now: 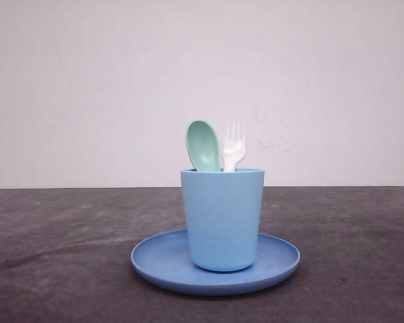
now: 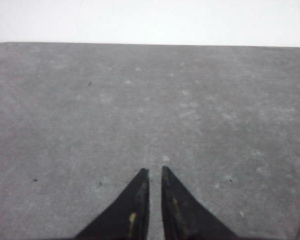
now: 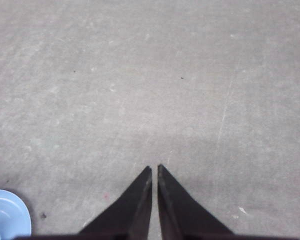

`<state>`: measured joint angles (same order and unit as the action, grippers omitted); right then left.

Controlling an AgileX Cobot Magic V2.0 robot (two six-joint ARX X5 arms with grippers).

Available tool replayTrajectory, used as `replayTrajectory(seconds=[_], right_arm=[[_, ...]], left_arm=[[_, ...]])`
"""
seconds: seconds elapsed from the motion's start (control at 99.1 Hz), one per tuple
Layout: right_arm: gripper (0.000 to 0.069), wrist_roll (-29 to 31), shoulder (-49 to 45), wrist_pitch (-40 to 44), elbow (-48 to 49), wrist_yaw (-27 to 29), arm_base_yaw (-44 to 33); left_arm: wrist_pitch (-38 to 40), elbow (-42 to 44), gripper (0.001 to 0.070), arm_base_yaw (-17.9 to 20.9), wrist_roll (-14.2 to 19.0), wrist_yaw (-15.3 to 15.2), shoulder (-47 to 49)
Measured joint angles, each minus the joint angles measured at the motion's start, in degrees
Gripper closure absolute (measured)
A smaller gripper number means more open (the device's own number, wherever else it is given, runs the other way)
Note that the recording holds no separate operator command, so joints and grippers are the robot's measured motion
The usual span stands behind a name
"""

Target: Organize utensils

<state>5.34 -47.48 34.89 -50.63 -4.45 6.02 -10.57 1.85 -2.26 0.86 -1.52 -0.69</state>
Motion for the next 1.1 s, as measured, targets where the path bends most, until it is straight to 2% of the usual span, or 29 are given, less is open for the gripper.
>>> replayTrajectory(seconds=[0.464,0.605,0.736,0.918,1.1], right_arm=[[0.0673,0.00,0.00,-0.17,0.00,0.02,0.09],[0.0673,-2.21,2.93,-1.62,1.81,3.17,-0.07],[0.0673,-3.67,10.38,-5.99,9.62,3.23,-0.52],[0.0673,-4.07,23.91,-15.28,26.88,3.23,-1.18],[0.0673,-3.65,37.22,-18.34,40.54,3.21,-1.18]], left_arm=[[0.00,0.00,0.0691,0.00,0.00,0.00,0.00],[0.00,0.00,0.0691,0.00,0.00,0.00,0.00],[0.00,0.00,0.0691,0.00,0.00,0.00,0.00],[0.00,0.00,0.0691,0.00,0.00,0.00,0.00],[0.00,0.00,0.0691,0.00,0.00,0.00,0.00]])
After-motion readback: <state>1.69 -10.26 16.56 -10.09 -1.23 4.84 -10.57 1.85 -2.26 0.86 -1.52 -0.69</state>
